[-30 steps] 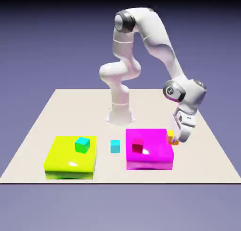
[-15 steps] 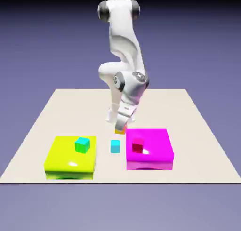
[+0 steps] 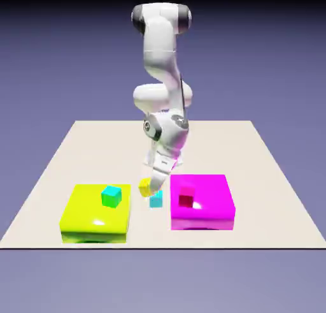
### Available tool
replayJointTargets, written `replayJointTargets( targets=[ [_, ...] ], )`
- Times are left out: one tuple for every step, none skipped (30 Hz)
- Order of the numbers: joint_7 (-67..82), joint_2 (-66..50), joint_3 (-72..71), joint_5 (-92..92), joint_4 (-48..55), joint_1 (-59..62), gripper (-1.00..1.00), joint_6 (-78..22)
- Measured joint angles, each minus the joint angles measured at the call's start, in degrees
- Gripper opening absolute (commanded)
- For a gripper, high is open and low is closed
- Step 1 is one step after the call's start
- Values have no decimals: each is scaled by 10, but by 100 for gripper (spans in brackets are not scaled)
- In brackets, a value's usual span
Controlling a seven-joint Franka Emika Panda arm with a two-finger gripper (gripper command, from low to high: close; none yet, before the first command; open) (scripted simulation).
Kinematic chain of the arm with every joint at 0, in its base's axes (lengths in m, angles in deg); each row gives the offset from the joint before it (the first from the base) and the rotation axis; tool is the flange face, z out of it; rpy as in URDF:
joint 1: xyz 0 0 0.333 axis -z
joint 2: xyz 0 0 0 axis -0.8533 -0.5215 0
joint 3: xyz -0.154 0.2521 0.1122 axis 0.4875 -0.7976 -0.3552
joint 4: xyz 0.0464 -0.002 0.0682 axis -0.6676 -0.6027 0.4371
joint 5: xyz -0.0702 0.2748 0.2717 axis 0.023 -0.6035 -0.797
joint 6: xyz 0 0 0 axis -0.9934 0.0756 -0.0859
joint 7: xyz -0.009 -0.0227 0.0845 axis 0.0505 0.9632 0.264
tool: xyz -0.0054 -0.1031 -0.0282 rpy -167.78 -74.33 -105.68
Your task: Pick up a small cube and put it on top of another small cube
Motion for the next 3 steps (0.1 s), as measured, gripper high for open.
replayJointTargets(
  targets=[
    [15, 21, -6, -21, -2, -2, 100, -18],
    [31, 41, -13, -42, -4, -4, 100, -35],
    [46, 62, -19, -62, -6, -6, 100, -53]
  ],
)
